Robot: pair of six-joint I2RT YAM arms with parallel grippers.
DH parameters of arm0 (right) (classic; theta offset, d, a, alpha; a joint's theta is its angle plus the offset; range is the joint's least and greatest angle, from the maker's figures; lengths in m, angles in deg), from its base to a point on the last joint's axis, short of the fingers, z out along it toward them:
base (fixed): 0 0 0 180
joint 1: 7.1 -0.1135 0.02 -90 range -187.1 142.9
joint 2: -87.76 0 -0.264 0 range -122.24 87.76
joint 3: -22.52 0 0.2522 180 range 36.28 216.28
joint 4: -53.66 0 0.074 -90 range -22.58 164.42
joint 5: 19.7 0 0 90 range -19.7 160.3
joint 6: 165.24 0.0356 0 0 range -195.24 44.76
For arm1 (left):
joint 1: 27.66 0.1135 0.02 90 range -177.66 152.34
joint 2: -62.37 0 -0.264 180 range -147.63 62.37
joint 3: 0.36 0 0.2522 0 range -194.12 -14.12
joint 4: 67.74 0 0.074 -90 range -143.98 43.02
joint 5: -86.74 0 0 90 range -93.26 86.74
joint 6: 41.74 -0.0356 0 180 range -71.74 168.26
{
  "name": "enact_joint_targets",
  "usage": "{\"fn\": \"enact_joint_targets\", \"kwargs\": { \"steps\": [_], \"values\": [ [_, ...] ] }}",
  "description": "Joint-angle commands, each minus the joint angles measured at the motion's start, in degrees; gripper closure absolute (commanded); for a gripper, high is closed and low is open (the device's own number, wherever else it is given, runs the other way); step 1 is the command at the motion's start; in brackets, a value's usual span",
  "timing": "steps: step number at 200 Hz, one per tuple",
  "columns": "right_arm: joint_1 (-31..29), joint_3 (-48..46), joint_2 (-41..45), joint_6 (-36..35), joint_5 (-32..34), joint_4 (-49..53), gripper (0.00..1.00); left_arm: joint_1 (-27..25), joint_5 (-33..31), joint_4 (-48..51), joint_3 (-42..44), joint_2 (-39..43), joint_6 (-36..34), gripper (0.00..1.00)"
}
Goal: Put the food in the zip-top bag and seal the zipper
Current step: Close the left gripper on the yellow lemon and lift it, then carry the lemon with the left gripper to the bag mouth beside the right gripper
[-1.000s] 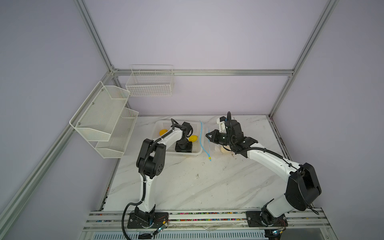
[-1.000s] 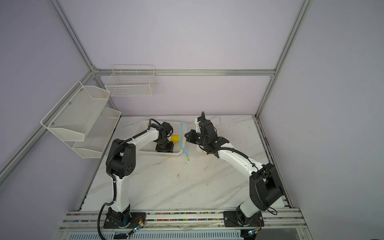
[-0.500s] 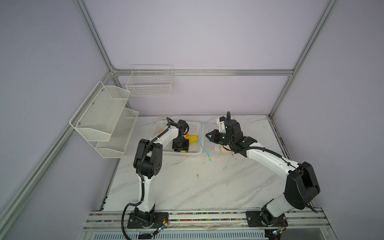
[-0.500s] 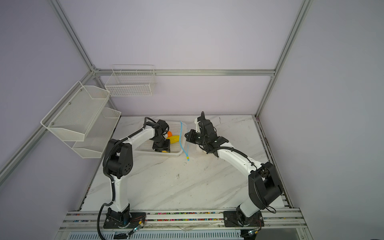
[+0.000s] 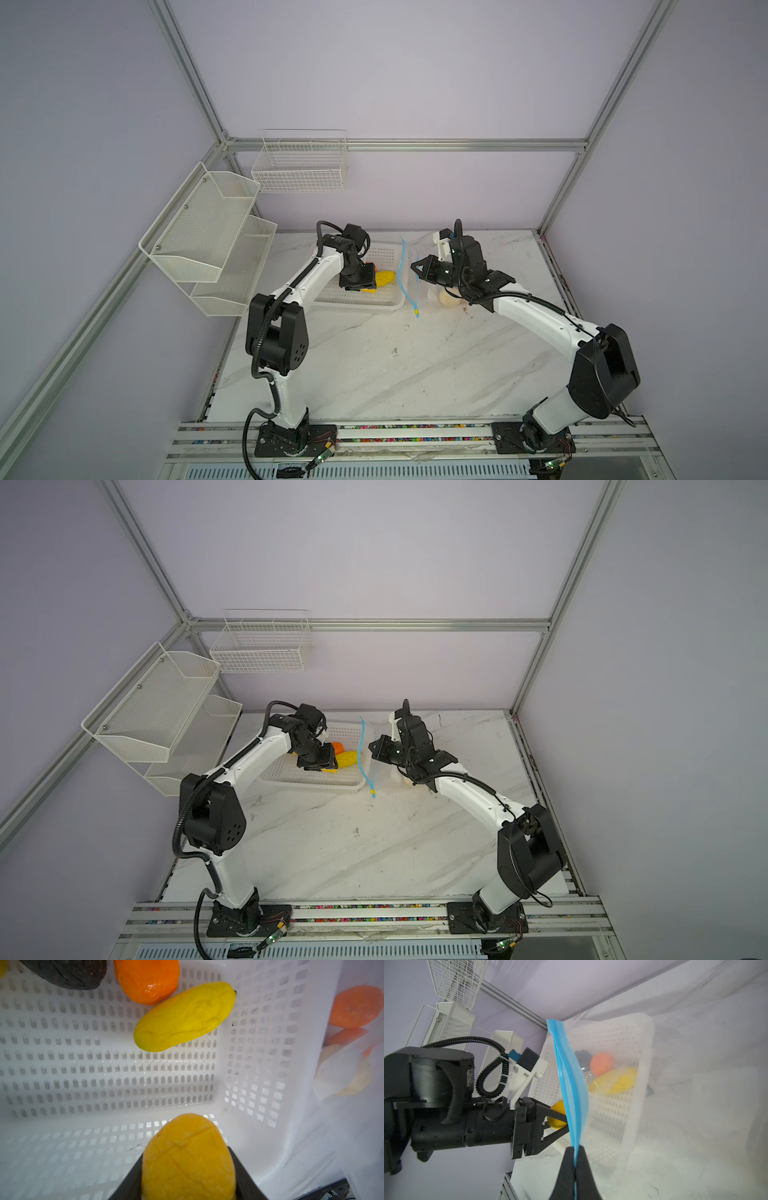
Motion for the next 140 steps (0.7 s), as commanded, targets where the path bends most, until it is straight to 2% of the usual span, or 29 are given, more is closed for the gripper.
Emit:
{"fn": "enact_joint_targets", "kwargs": {
  "steps": [1, 71, 140],
  "values": [
    [0.2, 2.3, -0.7, 0.3, -0.1, -0.6, 1.00, 0.4, 3.9, -1.9, -3.7, 4.1, 1.6, 0.57],
    [0.2, 3.4, -0.9, 0.7, -0.4, -0.4, 1.00, -0.2, 15.9, -11.9, 0.2, 14.5, 6.8, 0.59],
    [0.2, 4.4, 0.0, 2.1, -0.9, -0.3, 1.00, -5.1, 17.1, -16.0, 0.3, 14.3, 7.3, 0.60]
  ]
}}
